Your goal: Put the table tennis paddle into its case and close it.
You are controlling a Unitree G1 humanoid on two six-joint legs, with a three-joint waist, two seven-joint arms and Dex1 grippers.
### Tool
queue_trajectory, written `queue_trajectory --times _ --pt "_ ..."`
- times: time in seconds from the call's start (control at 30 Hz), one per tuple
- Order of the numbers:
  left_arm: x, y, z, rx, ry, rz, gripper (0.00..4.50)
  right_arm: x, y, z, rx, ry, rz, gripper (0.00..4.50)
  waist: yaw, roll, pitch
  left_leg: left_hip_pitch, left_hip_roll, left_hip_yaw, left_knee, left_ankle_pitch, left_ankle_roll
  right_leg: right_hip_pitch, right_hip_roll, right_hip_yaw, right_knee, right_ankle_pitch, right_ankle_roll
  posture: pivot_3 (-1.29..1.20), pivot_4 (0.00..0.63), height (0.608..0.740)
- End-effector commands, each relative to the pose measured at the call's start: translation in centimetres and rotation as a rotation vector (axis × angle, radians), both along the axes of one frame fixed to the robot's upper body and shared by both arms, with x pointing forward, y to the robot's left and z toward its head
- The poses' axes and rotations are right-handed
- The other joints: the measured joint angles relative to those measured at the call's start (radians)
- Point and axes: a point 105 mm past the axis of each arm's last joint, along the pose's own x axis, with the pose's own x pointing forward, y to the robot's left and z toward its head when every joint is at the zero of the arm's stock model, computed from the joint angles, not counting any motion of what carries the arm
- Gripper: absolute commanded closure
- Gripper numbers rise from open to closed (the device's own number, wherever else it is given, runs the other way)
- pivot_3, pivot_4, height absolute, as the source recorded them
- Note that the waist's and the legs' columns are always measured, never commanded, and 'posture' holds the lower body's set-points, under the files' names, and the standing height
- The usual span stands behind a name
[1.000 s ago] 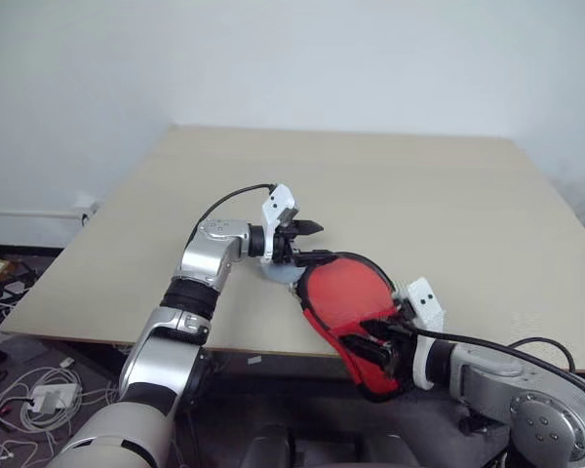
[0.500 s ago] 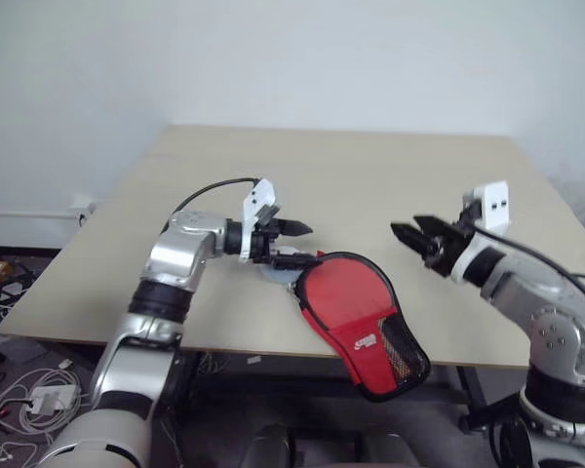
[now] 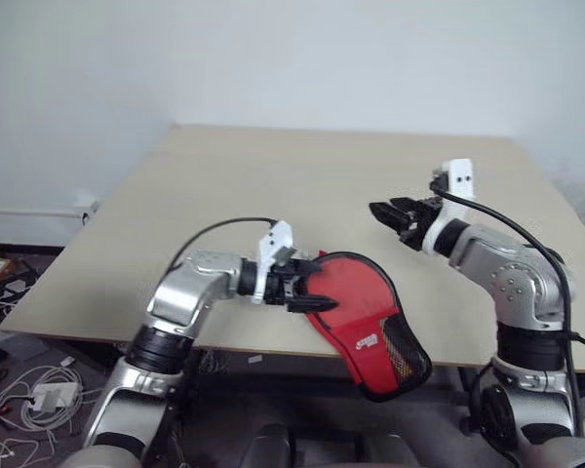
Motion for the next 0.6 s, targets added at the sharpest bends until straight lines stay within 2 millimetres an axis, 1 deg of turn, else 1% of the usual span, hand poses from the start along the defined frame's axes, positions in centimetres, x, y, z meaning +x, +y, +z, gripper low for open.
queue_trajectory --times 0.03,0.07,0.1,0.17,0.23,0.33,0.43,0.5,0.57,0.6 --pt "0.8 -0.8 0.5 -0.017 -0.034 0.034 0.00 0.9 0.8 2.5 0.022 -0.066 0.013 1.71 0.000 0.000 0.000 0.000 0.000 -0.001 0.000 0.000 0.000 0.000 0.000 0.000 0.000 0.000 0.000 0.00 0.000 0.740" --pt "1.0 -1.0 0.5 -0.018 -0.046 0.035 0.00 1.1 1.2 2.7 0.027 -0.061 0.026 1.71 0.000 0.000 0.000 0.000 0.000 -0.001 -0.001 0.000 0.000 0.000 0.000 0.000 0.000 0.000 0.000 0.00 0.000 0.740" --pt "0.9 -0.9 0.6 -0.017 -0.061 0.030 0.00 1.2 1.7 2.3 0.023 -0.032 0.051 1.71 0.000 0.000 0.000 0.000 0.000 -0.001 -0.001 0.000 0.000 0.000 0.000 0.000 0.000 0.001 -0.001 0.00 0.000 0.740" --pt "0.7 -0.2 0.9 -0.012 -0.078 0.013 0.00 1.4 2.2 1.0 -0.024 0.000 0.066 1.71 -0.002 0.000 0.000 0.000 0.000 -0.001 -0.001 0.000 0.000 0.000 0.000 0.000 0.000 0.002 -0.003 0.00 0.000 0.740" --pt "0.7 1.5 1.9 -0.020 -0.093 0.012 0.00 1.1 2.6 -0.4 -0.040 0.031 0.088 1.71 -0.003 0.000 0.000 0.000 0.000 0.000 -0.001 0.000 0.000 0.000 0.000 0.000 0.000 0.003 -0.004 0.00 0.000 0.740" --pt "1.4 3.9 3.4 -0.027 -0.120 0.051 0.00 0.2 3.1 -1.7 -0.051 0.044 0.122 1.71 -0.003 0.000 0.000 0.000 0.000 0.000 -0.002 0.000 0.000 -0.001 0.000 0.000 0.000 0.002 -0.004 0.00 0.000 0.740" --pt "2.9 7.3 5.0 -0.017 -0.140 0.136 0.00 -1.0 3.7 -4.0 -0.082 0.087 0.146 1.71 -0.001 0.000 0.000 0.000 0.000 0.000 -0.001 0.000 0.000 -0.001 0.000 0.000 0.000 0.000 0.000 0.00 0.000 0.740" --pt "4.3 9.3 5.6 0.008 -0.163 0.205 0.00 -1.9 4.2 -5.4 -0.094 0.117 0.163 1.71 -0.001 0.000 0.000 0.000 0.000 -0.001 -0.001 0.000 -0.001 -0.001 0.000 -0.001 0.000 0.000 0.000 0.00 0.000 0.740" --pt "6.0 10.4 5.8 0.029 -0.186 0.283 0.00 -2.8 4.8 -6.4 -0.109 0.131 0.192 1.71 0.001 0.000 0.000 0.000 0.000 -0.002 -0.001 0.001 -0.001 0.000 0.000 -0.002 0.000 0.000 0.000 0.00 0.000 0.740" --pt "6.7 10.5 5.7 0.046 -0.201 0.300 0.00 -3.3 5.2 -6.9 -0.118 0.136 0.209 1.71 0.000 0.000 0.000 0.000 0.000 -0.002 -0.001 0.001 -0.001 0.000 0.000 -0.002 0.000 0.000 0.000 0.00 0.000 0.740"
